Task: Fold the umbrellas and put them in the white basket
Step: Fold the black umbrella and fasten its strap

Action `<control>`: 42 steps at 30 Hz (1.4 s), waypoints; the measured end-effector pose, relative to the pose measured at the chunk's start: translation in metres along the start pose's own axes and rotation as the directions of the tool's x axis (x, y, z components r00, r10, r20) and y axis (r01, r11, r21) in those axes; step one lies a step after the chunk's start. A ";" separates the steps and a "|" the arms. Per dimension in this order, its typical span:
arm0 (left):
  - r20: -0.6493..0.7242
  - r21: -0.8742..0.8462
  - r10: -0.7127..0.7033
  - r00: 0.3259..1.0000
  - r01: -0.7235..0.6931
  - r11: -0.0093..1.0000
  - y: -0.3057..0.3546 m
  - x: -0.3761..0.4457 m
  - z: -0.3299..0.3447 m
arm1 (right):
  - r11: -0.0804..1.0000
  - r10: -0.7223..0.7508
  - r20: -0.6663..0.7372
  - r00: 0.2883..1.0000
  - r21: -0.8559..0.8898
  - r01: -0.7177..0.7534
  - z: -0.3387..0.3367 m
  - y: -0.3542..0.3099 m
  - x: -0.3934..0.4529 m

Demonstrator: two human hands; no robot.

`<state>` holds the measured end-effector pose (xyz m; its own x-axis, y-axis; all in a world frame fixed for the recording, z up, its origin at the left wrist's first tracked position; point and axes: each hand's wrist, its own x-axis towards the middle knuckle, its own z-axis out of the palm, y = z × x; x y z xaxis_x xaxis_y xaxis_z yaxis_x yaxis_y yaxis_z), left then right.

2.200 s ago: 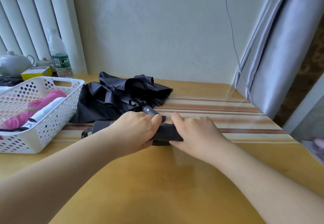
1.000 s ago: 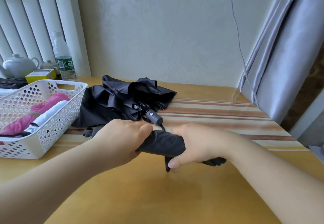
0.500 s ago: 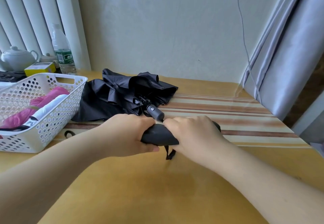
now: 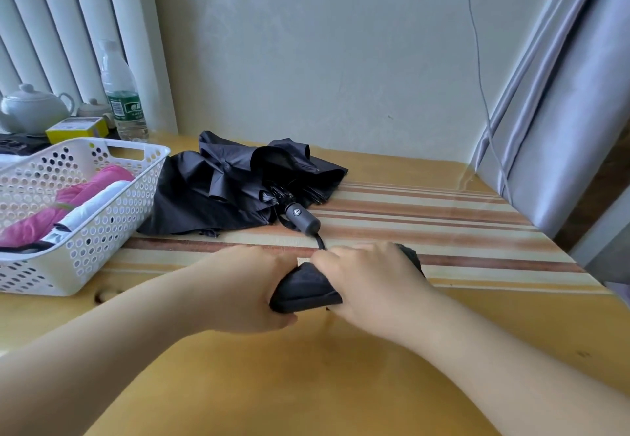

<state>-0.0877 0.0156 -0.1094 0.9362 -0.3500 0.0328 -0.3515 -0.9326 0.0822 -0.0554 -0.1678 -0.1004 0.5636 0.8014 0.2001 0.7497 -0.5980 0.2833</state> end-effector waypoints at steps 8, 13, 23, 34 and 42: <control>-0.244 0.355 0.259 0.935 -0.163 0.921 -0.009 -0.006 0.016 | 0.977 0.072 0.248 0.966 0.178 -0.118 -0.013 0.005 0.007; -0.318 0.422 0.326 0.890 -0.175 0.890 -0.015 -0.006 0.022 | 0.920 0.138 0.357 0.924 0.299 -0.253 -0.009 0.005 0.008; -0.263 0.389 0.332 0.906 -0.216 0.896 -0.009 -0.007 0.020 | 0.935 0.038 0.392 0.919 0.310 -0.171 -0.017 0.006 0.008; -0.119 0.101 -0.011 0.993 0.023 0.995 0.004 -0.012 -0.004 | 0.994 0.056 0.249 0.967 0.080 -0.078 -0.019 0.005 0.005; -0.340 0.419 0.379 0.861 -0.222 0.880 -0.010 -0.020 0.020 | 0.865 0.033 0.492 0.870 0.422 -0.271 -0.028 0.008 0.000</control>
<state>-0.1027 0.0299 -0.1304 0.6720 -0.6247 0.3977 -0.5166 -0.7802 -0.3527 -0.0593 -0.1728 -0.0714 0.6857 0.6727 -0.2781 0.6419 -0.7390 -0.2047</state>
